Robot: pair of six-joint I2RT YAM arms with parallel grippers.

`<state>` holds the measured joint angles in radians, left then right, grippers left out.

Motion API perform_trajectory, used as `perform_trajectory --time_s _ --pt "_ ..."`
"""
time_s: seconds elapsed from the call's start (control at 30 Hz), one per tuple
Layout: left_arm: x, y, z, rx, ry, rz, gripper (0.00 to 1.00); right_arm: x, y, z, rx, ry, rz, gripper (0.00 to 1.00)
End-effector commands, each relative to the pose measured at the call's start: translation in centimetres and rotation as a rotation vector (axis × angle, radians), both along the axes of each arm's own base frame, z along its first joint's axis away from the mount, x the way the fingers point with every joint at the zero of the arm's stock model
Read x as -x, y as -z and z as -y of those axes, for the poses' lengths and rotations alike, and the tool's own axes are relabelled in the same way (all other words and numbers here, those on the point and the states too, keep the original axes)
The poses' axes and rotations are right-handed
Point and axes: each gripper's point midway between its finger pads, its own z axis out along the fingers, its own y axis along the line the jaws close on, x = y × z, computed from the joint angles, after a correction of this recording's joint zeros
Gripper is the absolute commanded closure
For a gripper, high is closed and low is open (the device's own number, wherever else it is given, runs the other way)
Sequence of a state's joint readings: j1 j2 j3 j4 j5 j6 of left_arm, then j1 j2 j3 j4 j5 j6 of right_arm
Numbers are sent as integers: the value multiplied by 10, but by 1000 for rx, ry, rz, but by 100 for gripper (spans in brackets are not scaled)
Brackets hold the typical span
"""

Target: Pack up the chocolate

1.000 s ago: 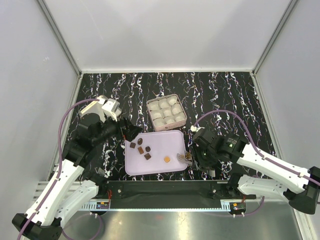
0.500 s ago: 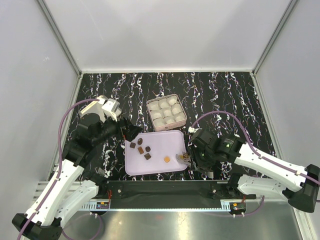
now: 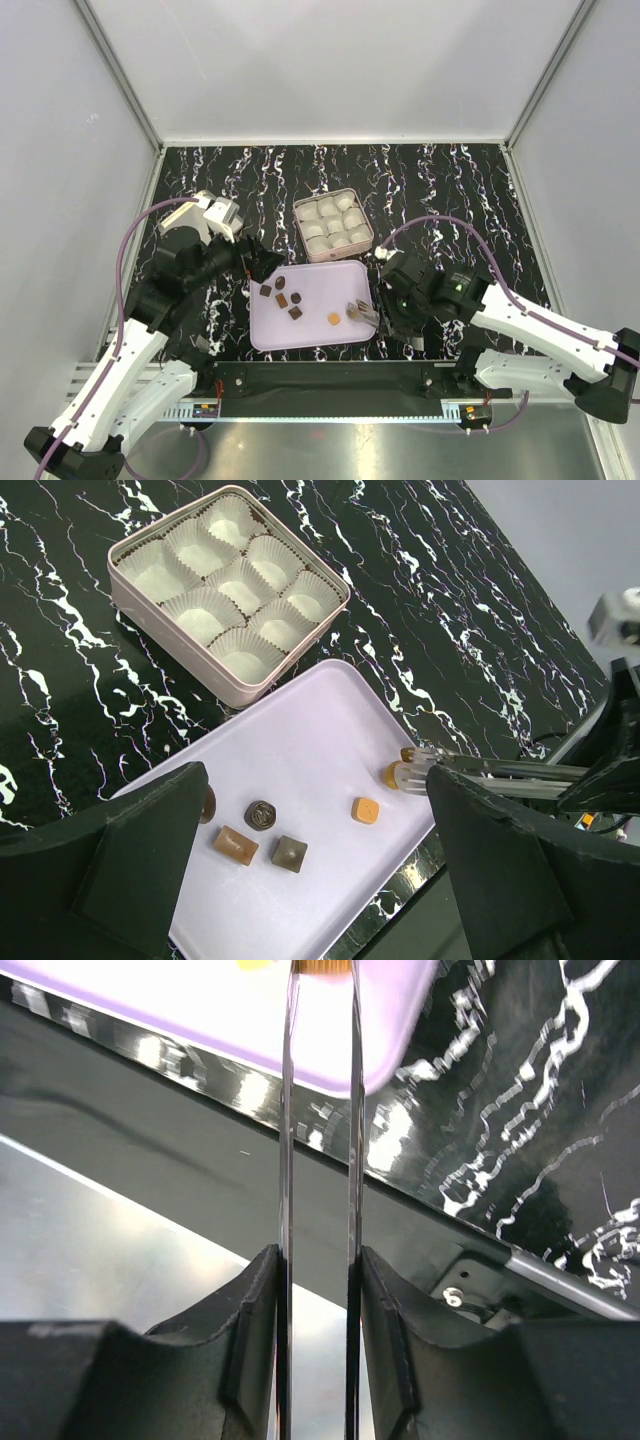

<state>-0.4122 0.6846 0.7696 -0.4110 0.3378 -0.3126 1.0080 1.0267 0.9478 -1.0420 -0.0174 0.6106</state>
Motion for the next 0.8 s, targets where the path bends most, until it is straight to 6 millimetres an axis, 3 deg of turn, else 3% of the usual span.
perform_trajectory --time_s 0.0,0.07,0.17,0.27,0.3,0.33,0.4,0.47,0.57,0.67,0.77 --pt "-2 -14 0 13 2 57 1 -16 -47 -26 -127 -7 94 60" --pt "-2 -15 -1 15 2 59 1 -27 -54 -29 -100 -13 132 60" --pt "-1 -16 -1 18 2 64 1 -48 -87 -38 -90 -29 224 61" --pt "0 -18 -2 19 -3 72 1 -73 -95 -38 9 -20 305 61" --pt "1 -19 -2 22 -1 76 1 -81 -110 -43 -2 -15 334 62" --pt "1 -19 -2 23 -2 76 1 -86 -104 -50 35 -26 320 62" --pt "2 -20 -2 26 1 80 1 -86 -108 -58 36 -42 296 62" --pt "3 -20 -3 27 1 79 1 -76 -92 -68 16 -70 222 60" --pt "4 -21 -2 31 2 84 1 -62 -70 -60 12 -58 169 65" --pt "4 -23 -1 37 12 90 1 -61 -70 -53 -19 -36 200 66" --pt "2 -22 0 34 16 79 1 -64 -84 -51 -40 -20 236 65"
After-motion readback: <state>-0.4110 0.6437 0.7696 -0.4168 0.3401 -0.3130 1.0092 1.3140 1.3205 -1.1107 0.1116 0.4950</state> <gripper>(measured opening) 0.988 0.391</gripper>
